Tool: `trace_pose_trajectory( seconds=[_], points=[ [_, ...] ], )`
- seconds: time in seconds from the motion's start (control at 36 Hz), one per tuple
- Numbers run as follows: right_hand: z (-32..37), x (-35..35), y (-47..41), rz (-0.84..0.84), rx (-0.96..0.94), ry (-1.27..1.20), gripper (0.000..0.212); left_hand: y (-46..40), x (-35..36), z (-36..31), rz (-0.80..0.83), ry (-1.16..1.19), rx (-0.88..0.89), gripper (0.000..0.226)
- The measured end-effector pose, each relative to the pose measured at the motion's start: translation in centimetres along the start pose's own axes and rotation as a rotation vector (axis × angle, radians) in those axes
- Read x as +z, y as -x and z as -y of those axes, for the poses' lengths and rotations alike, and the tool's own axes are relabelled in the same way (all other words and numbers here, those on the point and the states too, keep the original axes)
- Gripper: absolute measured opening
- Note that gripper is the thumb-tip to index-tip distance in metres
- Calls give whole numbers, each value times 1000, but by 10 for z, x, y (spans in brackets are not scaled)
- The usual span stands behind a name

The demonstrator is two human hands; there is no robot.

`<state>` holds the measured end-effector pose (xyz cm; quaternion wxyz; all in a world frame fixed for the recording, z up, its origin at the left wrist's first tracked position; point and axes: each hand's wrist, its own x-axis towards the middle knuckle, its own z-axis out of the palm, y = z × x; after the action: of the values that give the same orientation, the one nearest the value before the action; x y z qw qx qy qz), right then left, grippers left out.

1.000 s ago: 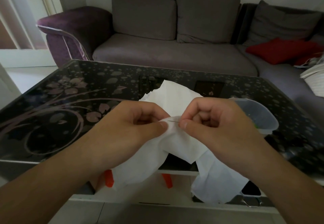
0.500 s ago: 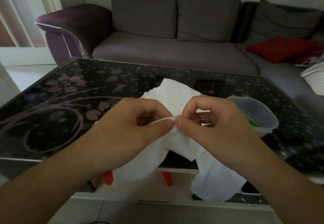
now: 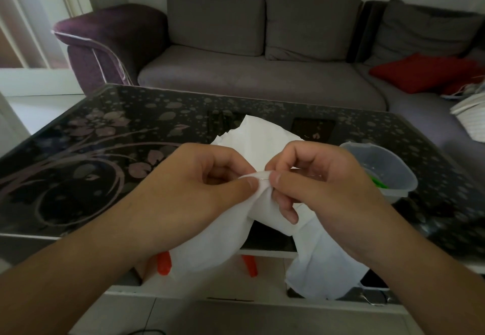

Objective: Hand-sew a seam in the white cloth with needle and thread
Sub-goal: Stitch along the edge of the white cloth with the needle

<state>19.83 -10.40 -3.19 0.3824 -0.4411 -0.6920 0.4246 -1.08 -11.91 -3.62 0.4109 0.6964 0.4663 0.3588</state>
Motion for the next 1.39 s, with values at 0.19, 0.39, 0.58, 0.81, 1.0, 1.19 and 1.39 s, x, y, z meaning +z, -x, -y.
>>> trace_pose_trajectory(
  seconds=[0.19, 0.39, 0.58, 0.81, 1.0, 1.19, 1.39],
  points=[
    [-1, -1, -2, 22, 31, -36, 16, 0, 0, 0, -24, -3, -13, 10],
    [-4, -4, -2, 66, 38, -92, 14, 0, 1, -1, -10, -38, 10, 10],
    [-5, -1, -2, 50, 23, -84, 16, 2, 2, -2, -12, -97, 34, 10],
    [-4, 0, -2, 20, 26, -71, 15, 2, 2, -2, -18, -98, 50, 10],
    [-3, 0, -2, 18, 30, -47, 17, 2, 2, -2, -22, -118, 49, 10],
    [-2, 2, -2, -3, 46, 8, 17, 2, 3, -3, -32, -129, 39, 9],
    [-2, 1, -1, -17, 46, 23, 18, 2, 4, -2, -35, -131, 43, 10]
  ],
)
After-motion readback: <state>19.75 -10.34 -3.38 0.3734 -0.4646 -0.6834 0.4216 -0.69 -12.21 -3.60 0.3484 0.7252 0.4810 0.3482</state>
